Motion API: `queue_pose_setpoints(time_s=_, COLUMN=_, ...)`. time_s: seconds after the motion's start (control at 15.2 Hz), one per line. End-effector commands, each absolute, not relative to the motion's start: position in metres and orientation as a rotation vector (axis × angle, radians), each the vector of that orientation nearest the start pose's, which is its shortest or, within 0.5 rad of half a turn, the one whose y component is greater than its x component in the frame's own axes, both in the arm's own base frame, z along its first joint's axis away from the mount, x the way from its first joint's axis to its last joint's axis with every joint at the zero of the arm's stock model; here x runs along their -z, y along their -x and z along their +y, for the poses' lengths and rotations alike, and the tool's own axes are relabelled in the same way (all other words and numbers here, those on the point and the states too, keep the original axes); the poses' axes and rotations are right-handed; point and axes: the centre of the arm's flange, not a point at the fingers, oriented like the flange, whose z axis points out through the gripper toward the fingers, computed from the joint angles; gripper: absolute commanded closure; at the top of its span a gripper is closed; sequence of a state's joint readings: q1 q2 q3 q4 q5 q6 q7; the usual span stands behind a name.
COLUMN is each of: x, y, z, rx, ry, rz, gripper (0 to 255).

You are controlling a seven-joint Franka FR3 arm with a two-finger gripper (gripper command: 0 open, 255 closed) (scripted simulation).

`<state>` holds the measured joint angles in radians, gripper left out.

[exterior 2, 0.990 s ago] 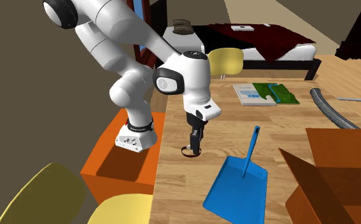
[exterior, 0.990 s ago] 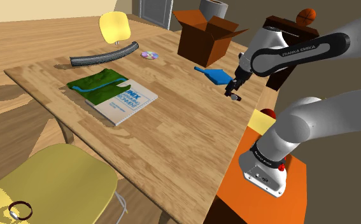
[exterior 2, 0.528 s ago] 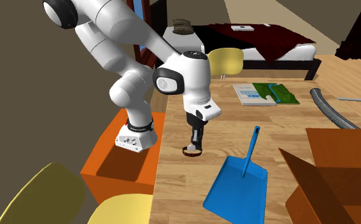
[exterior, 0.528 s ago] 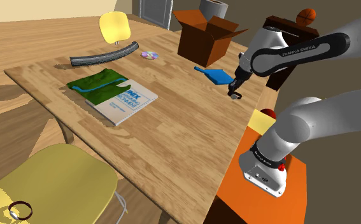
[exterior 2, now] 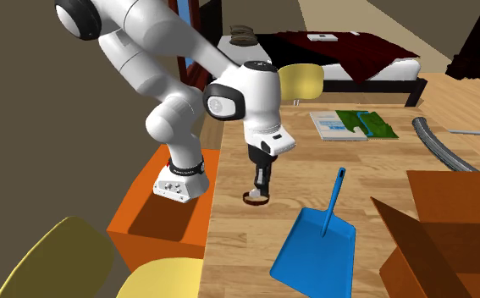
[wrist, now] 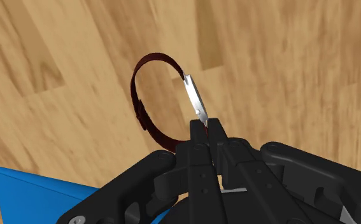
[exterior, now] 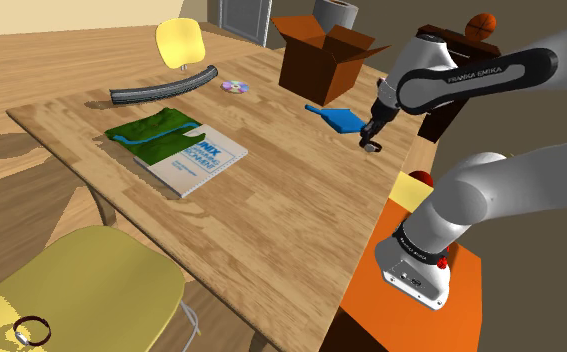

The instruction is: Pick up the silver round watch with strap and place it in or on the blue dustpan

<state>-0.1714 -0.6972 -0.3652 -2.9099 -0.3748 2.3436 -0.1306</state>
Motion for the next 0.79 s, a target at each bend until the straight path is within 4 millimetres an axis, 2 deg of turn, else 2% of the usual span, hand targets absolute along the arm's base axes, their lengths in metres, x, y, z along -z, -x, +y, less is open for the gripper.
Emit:
queue_pose_setpoints(time_s=0.0, x=-0.369, y=-0.282, z=-0.150, rx=0.167, ry=3.218, rz=0.146, gripper=255)
queue_pose_setpoints(time_s=0.73, x=-0.427, y=-0.282, z=-0.150, rx=0.167, ry=3.218, rz=0.146, gripper=255)
